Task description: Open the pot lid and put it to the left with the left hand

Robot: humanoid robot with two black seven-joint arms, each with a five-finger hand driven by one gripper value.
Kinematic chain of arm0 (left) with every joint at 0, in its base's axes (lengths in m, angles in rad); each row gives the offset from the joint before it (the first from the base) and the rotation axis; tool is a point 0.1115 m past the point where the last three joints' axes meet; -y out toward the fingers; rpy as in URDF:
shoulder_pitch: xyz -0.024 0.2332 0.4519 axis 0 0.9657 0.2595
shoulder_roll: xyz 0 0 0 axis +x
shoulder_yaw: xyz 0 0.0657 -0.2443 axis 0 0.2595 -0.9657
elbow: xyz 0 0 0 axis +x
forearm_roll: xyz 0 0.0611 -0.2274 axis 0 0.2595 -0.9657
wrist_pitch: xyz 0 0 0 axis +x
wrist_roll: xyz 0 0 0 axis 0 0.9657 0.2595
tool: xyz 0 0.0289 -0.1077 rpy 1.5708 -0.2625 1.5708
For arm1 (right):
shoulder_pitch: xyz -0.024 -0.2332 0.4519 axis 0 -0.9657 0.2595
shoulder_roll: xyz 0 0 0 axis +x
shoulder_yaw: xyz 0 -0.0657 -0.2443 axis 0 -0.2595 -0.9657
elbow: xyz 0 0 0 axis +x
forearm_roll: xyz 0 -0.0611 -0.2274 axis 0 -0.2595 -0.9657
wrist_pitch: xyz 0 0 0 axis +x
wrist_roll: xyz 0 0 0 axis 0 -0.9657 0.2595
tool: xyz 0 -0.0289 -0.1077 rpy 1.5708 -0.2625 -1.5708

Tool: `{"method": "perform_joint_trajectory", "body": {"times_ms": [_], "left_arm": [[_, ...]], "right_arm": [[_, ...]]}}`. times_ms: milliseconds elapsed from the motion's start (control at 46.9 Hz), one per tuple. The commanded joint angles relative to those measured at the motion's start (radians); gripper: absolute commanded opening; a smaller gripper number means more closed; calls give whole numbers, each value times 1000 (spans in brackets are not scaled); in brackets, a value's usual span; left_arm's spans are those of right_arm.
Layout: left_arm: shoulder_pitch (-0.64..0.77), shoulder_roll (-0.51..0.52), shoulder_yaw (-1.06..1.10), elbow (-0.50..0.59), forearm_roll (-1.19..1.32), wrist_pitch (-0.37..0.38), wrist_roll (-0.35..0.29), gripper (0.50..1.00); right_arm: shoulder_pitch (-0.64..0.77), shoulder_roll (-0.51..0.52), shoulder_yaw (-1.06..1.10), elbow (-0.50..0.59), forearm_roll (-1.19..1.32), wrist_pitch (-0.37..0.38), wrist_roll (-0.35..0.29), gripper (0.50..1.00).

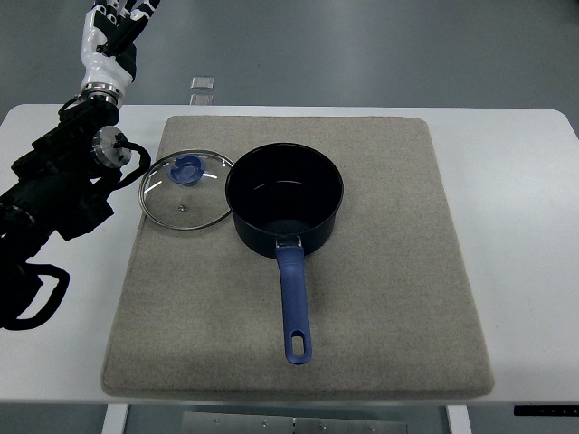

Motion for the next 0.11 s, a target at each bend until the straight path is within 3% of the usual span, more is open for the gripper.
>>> {"method": "perform_joint_trajectory", "body": {"times_ms": [0,85], "left_arm": [[-3,2,1,-1,1,1,0,984],[-3,7,1,-1,1,-1,0,984]], "right_arm": [[0,0,0,0,0,0,-1,917],[0,0,0,0,0,0,-1,917]]}}
